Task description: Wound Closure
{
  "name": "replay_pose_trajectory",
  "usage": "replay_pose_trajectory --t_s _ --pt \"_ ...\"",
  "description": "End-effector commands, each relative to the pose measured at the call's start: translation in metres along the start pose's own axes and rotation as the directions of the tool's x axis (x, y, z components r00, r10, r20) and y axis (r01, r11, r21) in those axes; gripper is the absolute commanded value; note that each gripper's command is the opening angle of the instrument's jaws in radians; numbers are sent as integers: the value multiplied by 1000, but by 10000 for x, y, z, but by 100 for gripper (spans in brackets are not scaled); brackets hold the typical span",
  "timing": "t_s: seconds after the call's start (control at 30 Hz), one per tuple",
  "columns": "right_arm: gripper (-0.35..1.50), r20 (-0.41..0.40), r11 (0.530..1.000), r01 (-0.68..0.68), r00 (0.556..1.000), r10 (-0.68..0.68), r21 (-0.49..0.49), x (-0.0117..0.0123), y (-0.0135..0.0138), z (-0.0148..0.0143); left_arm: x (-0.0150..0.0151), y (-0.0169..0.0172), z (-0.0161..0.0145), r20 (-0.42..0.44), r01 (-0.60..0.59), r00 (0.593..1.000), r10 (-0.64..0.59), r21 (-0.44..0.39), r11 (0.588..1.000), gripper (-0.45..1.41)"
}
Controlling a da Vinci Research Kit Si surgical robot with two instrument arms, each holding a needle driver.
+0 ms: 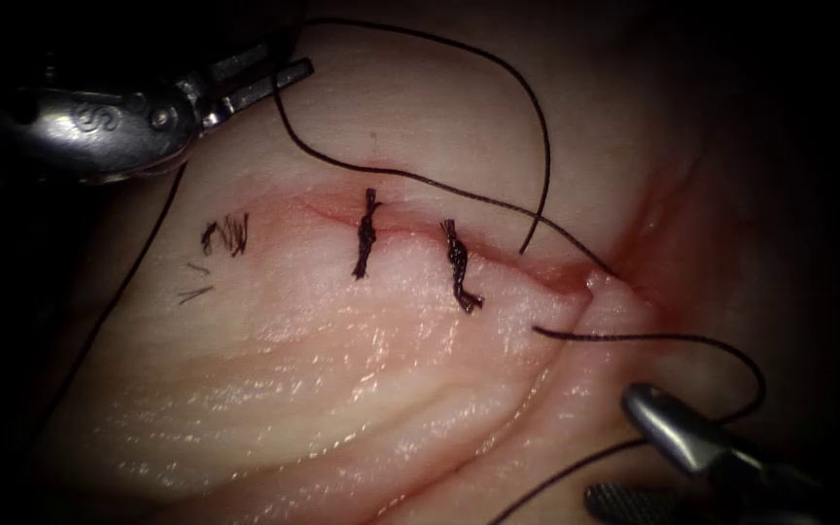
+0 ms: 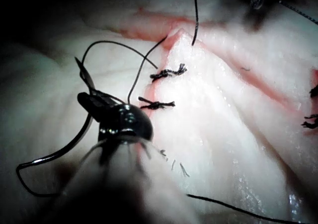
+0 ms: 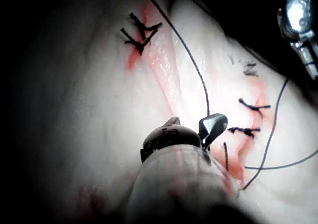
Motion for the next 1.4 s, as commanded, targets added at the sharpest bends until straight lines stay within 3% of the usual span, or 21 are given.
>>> replay_pose_trajectory --t_s 0.03,0.13,0.3,0.37,0.47,0.53,0.57,0.6,0.67,0.7,0.73,0.8,0.83,0.93,1.03,1.2,1.27,1.33,1.4 --pt "148 -37 997 -69 997 67 -38 -3 10 -33 0 1 7 -2 -1 1000 1 0 1000 -45" --pt "148 -76 994 -105 992 102 -37 -3 17 -67 -1 0 7 -2 -1 1000 1 0 1000 -45" --pt "148 -54 992 -120 991 119 -31 -17 24 -108 -1 -1 6 -2 -1 1000 1 -1 1000 -45" --pt "148 -31 992 -123 992 122 -32 -34 28 -121 -1 -1 6 -2 -1 1000 1 0 1000 -45" --pt "148 -19 965 -261 965 261 -19 -60 30 -130 -3 -3 3 -4 -1 1000 1 -4 1000 -45" --pt "148 -45 881 -472 880 473 25 -78 27 -132 -6 -8 -1 -8 -1 1000 1 -12 1000 -45" --pt "148 -34 696 -714 696 718 75 -87 18 -128 -8 -13 -6 1 -2 1000 2 -10 1000 -45" --pt "148 -33 581 -807 581 813 111 -91 7 -125 -9 -16 -10 5 -1 1000 1 -10 1000 -45" --pt "148 -40 606 -790 605 795 91 -91 -2 -118 -10 -16 -11 10 -2 1000 2 -12 1000 -45" --pt "148 -28 667 -743 667 745 51 -89 -4 -115 -9 -16 -11 11 -2 1000 2 -11 1000 -45" --pt "148 31 824 -565 823 566 -39 -82 -6 -109 -9 -16 -10 12 -1 1000 1 -10 1000 -45" --pt "146 95 925 -374 921 379 -66 -72 -4 -101 -8 -15 -9 13 -1 1000 1 -8 1000 -45" --pt "140 155 983 -181 970 185 -40 -65 2 -93 -7 -13 -8 15 -1 1000 1 -5 1000 -45" --pt "128 262 998 38 964 -51 55 -58 20 -79 -6 -12 -6 16 0 1000 0 -2 1000 -45" --pt "133 379 971 196 896 -233 133 -58 37 -60 -5 -11 -6 17 0 1000 0 -2 1000 -45" --pt "143 427 915 307 813 -396 262 -52 51 -19 -6 -10 -4 16 -2 1000 2 0 1000 -45" --pt "146 464 908 322 783 -415 269 -42 50 6 -7 -9 -4 17 -2 1000 2 2 1000 -45" --pt "146 474 913 315 782 -405 260 -35 49 21 -6 -9 -3 15 -2 1000 2 0 1000 -45" --pt "145 537 964 189 802 -262 189 -31 50 37 -6 -9 -3 15 -2 1000 2 1 1000 -45"
